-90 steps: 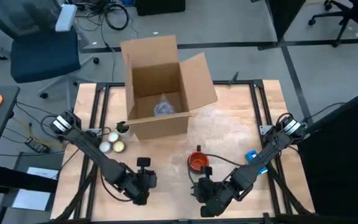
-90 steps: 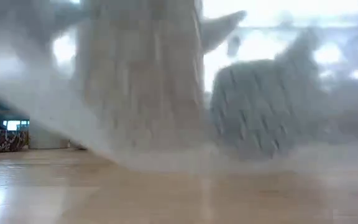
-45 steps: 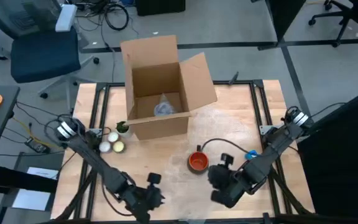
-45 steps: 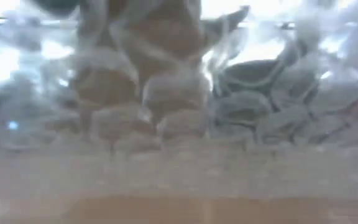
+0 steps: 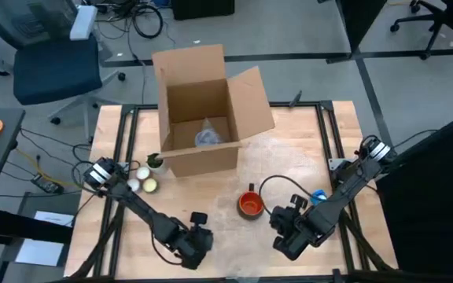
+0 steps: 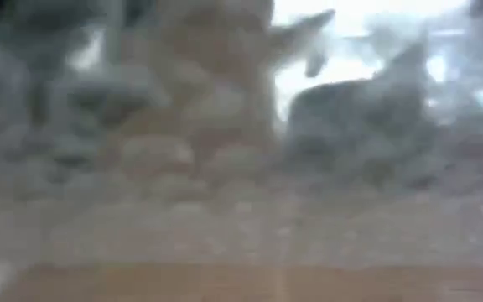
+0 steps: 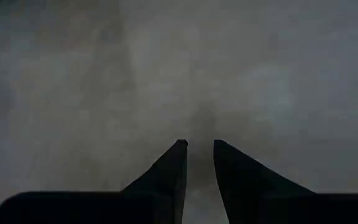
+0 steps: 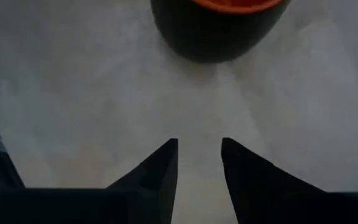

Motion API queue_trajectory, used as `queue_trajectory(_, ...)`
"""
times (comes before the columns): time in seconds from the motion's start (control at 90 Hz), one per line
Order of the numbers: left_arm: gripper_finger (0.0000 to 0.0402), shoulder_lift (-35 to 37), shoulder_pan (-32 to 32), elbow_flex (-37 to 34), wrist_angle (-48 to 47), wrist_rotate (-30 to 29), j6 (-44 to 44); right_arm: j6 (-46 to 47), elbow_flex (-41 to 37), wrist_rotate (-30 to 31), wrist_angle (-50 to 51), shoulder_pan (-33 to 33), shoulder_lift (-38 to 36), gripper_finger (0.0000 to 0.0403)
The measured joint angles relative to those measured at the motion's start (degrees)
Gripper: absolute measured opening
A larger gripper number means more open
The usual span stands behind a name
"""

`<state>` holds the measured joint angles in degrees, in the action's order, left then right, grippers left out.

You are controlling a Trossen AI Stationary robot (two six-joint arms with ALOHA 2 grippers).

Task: Wrap mug
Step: Wrap the black mug with bubble wrap

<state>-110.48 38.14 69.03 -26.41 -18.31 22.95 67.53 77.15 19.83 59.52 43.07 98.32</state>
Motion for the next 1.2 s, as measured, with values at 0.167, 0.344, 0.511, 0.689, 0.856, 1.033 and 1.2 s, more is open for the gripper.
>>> queue_trajectory(0.167,0.0065,0.28,-1.89,0.07,-10.32,-4.08,0.14,-0.08,-1.58,-0.07,-3.9,0.0,-0.03,0.0099)
queue_trajectory(0.344,0.0065,0.28,-3.69,0.07,-20.73,-7.74,0.89,0.03,-3.38,-0.06,-3.9,0.0,0.0,0.0098)
queue_trajectory(0.511,0.0065,0.26,-4.35,0.05,-33.08,-10.45,4.18,1.72,-5.73,-0.06,-3.9,0.0,0.0,0.0098)
queue_trajectory(0.689,0.0065,0.27,-4.4,0.01,-39.0,-11.29,8.88,3.81,-8.27,0.37,-4.17,-0.07,0.0,0.0098)
queue_trajectory(0.856,0.0065,0.37,-3.0,0.44,-31.05,-9.21,9.86,3.61,-10.3,3.78,-4.31,-0.41,0.0,0.0098)
queue_trajectory(1.033,0.0065,0.39,-0.66,4.73,-27.61,-5.85,8.69,-0.74,-10.3,3.92,-4.96,-2.12,0.0,0.0098)
queue_trajectory(1.2,0.0065,0.48,-0.07,5.65,-18.81,-7.51,5.23,-5.64,-10.3,2.96,-5.08,-4.97,0.0,0.0098)
